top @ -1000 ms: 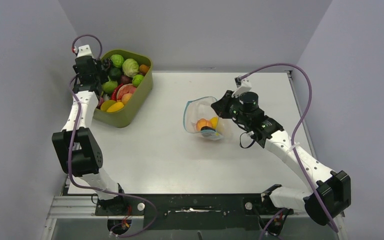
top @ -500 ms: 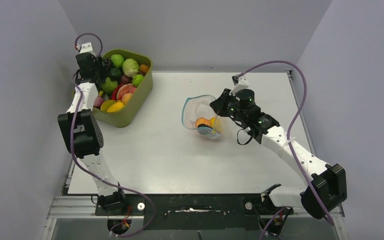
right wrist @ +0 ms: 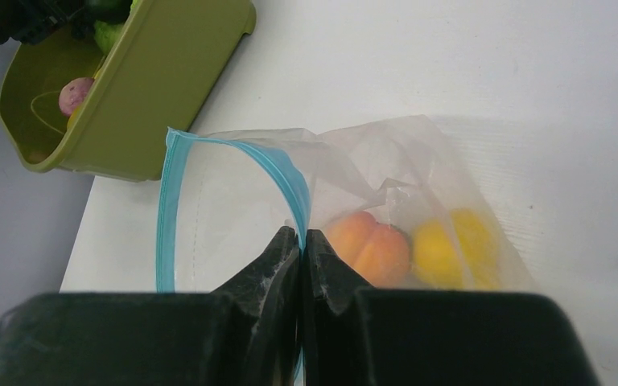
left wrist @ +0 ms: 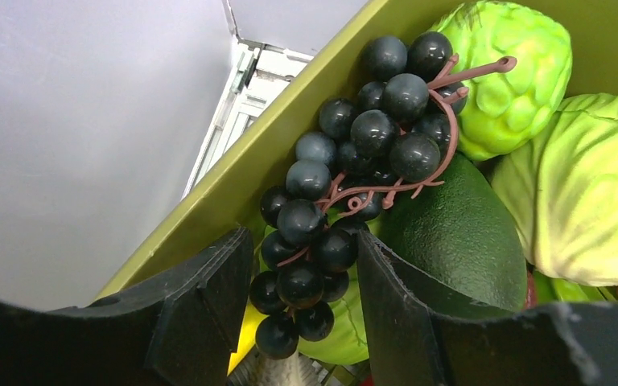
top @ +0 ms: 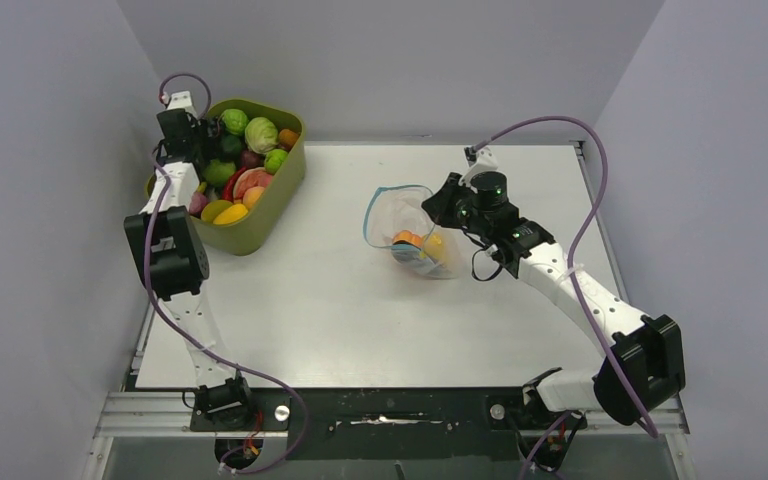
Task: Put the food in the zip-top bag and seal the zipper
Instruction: Pick up the fake fruit from the bin.
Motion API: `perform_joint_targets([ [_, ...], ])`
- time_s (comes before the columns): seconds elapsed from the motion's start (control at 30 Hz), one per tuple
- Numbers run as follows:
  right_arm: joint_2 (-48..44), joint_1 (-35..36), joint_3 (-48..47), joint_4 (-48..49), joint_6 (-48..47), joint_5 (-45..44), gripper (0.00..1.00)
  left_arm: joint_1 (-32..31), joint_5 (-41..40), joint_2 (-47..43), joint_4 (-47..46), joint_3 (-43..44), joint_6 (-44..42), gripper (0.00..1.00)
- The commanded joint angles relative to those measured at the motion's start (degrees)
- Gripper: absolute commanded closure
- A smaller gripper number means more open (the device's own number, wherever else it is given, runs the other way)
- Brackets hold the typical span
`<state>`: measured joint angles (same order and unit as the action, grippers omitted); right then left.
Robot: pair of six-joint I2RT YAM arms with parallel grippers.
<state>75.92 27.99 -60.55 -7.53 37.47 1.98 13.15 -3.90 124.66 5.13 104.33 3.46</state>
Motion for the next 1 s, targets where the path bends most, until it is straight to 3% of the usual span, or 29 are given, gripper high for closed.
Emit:
perform_joint_targets([
  [0.0,-0.06,-0.70,-2.58,3.21,-0.60,0.46,1.00,0.47,1.60,1.78,-2.93,3.95,-1.96,0.51],
  [0.1,0.36,-0.93,-3.69,2.48,-1.06,0.57,1.00,0.48,1.95,2.73,-3.44,4.25,-1.50,0.52],
  [0.5,-0.88,-1.18,-1.97,3.33,-0.33,0.72,1.00,0.30,4.73,1.69,-0.91,6.34,-0.27,0.83],
  [0.97,-2.61,-1.16,-0.05,3.95,0.49,1.46,1.00,-1.17,2.24,-9.42,0.57,-1.77,2.95,0.91],
])
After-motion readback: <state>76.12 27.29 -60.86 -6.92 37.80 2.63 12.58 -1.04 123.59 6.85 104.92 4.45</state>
